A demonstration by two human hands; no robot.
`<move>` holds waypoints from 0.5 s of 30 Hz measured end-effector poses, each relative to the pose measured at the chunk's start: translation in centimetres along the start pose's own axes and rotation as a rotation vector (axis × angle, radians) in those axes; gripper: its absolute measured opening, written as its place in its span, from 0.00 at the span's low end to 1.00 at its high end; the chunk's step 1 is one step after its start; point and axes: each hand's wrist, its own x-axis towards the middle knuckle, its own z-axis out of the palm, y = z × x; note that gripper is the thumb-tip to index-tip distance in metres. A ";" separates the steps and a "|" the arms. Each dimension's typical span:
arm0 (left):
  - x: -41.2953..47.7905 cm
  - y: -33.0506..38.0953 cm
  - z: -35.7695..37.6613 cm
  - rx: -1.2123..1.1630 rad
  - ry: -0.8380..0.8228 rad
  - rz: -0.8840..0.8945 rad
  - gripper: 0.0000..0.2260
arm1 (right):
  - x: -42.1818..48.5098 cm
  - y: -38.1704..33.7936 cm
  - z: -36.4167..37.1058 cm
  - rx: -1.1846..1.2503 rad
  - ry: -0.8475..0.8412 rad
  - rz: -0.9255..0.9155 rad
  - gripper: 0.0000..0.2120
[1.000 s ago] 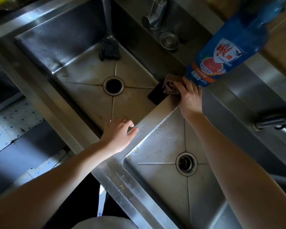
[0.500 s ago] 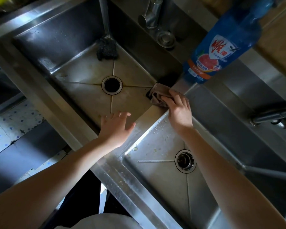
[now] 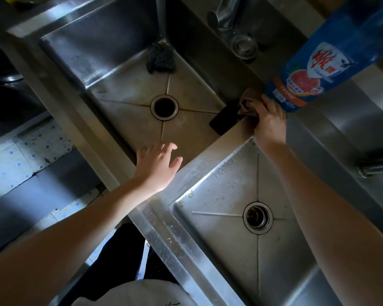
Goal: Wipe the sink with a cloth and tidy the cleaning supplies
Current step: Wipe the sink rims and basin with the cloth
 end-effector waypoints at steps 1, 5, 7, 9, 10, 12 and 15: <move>0.0 -0.2 0.0 0.000 0.001 -0.005 0.13 | -0.3 -0.2 0.0 0.004 0.011 -0.005 0.27; -0.3 -0.7 -0.4 -0.007 -0.001 -0.026 0.13 | -2.8 -2.1 0.4 0.027 0.027 -0.048 0.26; -0.6 -1.1 -0.7 0.010 -0.023 -0.028 0.13 | -4.7 -3.7 0.7 0.062 0.032 -0.053 0.26; -1.1 -1.4 -1.1 0.059 -0.064 -0.045 0.13 | -6.9 -5.6 1.2 0.096 0.046 -0.070 0.25; -1.4 -1.6 -1.3 0.084 -0.086 -0.056 0.13 | -8.1 -6.6 1.5 0.106 0.052 -0.082 0.25; -1.9 -2.1 -1.7 0.101 -0.115 -0.065 0.13 | -10.3 -8.6 2.0 0.127 0.055 -0.112 0.25; -2.8 -3.0 -2.4 0.090 -0.140 -0.027 0.11 | -12.6 -10.2 2.4 0.128 0.033 -0.154 0.26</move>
